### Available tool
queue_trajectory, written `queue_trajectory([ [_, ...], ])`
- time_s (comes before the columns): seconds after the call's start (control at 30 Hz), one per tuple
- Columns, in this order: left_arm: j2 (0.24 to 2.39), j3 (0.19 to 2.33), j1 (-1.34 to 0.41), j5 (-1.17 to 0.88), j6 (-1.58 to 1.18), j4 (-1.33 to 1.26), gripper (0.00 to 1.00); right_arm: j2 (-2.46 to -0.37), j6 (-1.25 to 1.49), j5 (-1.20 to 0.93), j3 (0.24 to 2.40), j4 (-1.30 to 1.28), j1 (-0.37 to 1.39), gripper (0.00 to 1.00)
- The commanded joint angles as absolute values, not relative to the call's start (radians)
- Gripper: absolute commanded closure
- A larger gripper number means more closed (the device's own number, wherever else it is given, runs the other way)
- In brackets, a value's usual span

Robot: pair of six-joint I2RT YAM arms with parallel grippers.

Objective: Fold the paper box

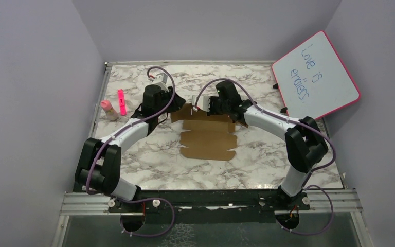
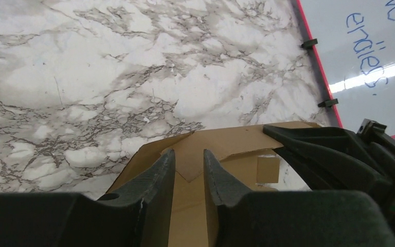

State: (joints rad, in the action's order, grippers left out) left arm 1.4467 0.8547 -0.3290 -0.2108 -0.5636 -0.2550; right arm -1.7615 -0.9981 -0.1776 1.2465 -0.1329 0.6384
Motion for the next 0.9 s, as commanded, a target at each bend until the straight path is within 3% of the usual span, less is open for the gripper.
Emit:
queue_trajectory([
  [0.0, 1.500, 0.851, -0.351, -0.198, -0.545, -0.314, 0.74, -1.757, -1.035, -0.112, 1.216, -0.035, 0.656, 0.95],
  [0.47, 1.539, 0.807, -0.411, -0.194, -0.569, -0.344, 0.81, -1.732, -1.074, -0.057, 1.139, 0.165, 0.686, 0.95],
  [0.87, 1.417, 0.646, -0.412, -0.008, -0.601, -0.380, 0.65, -1.696, -1.139, -0.021, 1.054, 0.244, 0.727, 0.95],
])
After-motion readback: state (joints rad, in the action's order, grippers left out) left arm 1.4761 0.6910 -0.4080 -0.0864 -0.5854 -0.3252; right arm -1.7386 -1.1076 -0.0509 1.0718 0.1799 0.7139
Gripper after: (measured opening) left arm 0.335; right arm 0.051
